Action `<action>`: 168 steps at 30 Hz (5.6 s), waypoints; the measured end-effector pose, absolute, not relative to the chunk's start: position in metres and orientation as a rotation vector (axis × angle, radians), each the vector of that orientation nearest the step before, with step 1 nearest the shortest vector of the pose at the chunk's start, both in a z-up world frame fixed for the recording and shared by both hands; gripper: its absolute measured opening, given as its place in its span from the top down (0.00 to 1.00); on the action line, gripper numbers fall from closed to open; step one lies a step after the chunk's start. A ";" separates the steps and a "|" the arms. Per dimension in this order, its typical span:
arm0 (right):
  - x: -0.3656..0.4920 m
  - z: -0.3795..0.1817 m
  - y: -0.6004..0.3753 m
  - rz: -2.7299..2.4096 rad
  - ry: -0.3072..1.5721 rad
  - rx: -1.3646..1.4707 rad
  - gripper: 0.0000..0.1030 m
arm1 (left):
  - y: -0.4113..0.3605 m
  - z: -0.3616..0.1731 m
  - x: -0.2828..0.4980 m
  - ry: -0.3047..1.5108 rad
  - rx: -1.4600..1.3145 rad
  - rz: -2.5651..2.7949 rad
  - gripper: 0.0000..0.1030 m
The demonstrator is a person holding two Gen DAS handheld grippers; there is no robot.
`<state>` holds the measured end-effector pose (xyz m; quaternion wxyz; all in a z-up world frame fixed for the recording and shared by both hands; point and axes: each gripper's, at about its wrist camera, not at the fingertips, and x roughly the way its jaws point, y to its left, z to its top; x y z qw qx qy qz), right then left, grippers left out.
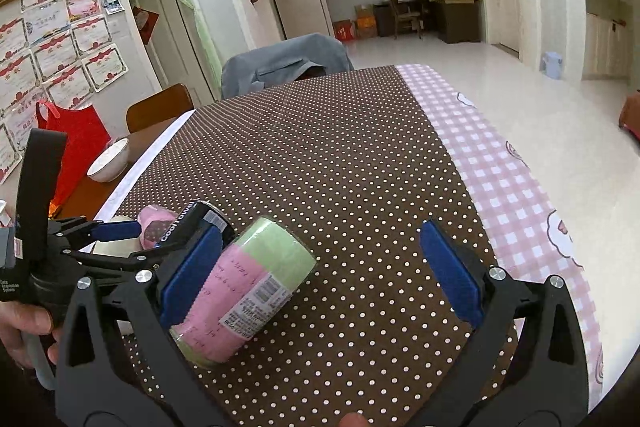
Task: Flip cup upside down
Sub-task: 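Move the left tool down and close it on the black-and-blue CoolTowel can, then lift the CoolTowel can with the left tool and carry it back, then lower the can onto the table and open the left tool, then close the right tool on the lying CoolTowel can's body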
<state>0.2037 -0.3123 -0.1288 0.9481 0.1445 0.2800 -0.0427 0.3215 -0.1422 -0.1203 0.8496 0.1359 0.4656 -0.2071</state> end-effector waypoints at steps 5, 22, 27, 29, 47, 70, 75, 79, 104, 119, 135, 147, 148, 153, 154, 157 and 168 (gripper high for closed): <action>0.211 -0.137 -0.315 -0.081 0.587 0.308 0.06 | -0.149 -0.128 0.329 1.015 0.305 -0.470 0.24; 0.220 -0.147 -0.321 -0.077 0.600 0.335 0.06 | -0.166 -0.161 0.376 1.170 0.333 -0.502 0.36; 0.218 -0.146 -0.321 -0.077 0.598 0.337 0.06 | -0.169 -0.160 0.386 1.212 0.332 -0.495 0.36; 0.217 -0.145 -0.321 -0.077 0.593 0.336 0.06 | -0.171 -0.160 0.387 1.211 0.340 -0.489 0.36; 0.196 -0.135 -0.319 -0.090 0.573 0.339 0.06 | -0.166 -0.155 0.407 1.178 0.236 -0.490 0.37; 0.125 -0.095 -0.277 -0.070 0.457 0.304 0.06 | -0.099 -0.063 0.284 0.895 0.152 -0.564 0.37; 0.106 -0.096 -0.266 -0.056 0.450 0.294 0.06 | -0.087 -0.063 0.247 0.867 0.131 -0.578 0.37; 0.092 -0.101 -0.261 -0.058 0.450 0.296 0.06 | -0.080 -0.076 0.221 0.868 0.115 -0.592 0.37; 0.052 -0.127 -0.266 -0.070 0.478 0.327 0.06 | -0.097 -0.172 0.190 1.001 0.016 -0.558 0.36; 0.054 -0.125 -0.255 -0.035 0.492 0.322 0.06 | -0.074 -0.133 0.165 0.835 0.063 -0.450 0.24; 0.059 -0.105 -0.230 0.008 0.477 0.263 0.06 | -0.037 -0.093 0.131 0.679 0.053 -0.321 0.24; 0.061 -0.091 -0.215 0.060 0.479 0.236 0.06 | -0.018 -0.073 0.105 0.572 0.061 -0.264 0.24; 0.062 -0.089 -0.214 0.065 0.481 0.233 0.06 | -0.017 -0.071 0.103 0.565 0.059 -0.260 0.24; 0.064 -0.087 -0.211 0.085 0.493 0.236 0.06 | -0.006 -0.066 0.098 0.534 0.050 -0.240 0.24; 0.065 -0.087 -0.210 0.091 0.500 0.238 0.06 | -0.005 -0.066 0.098 0.529 0.050 -0.235 0.24; 0.068 -0.087 -0.207 0.109 0.520 0.242 0.06 | 0.001 -0.065 0.095 0.515 0.045 -0.223 0.24; 0.097 -0.103 -0.200 0.196 0.694 0.306 0.06 | 0.018 -0.074 0.096 0.491 0.058 -0.171 0.24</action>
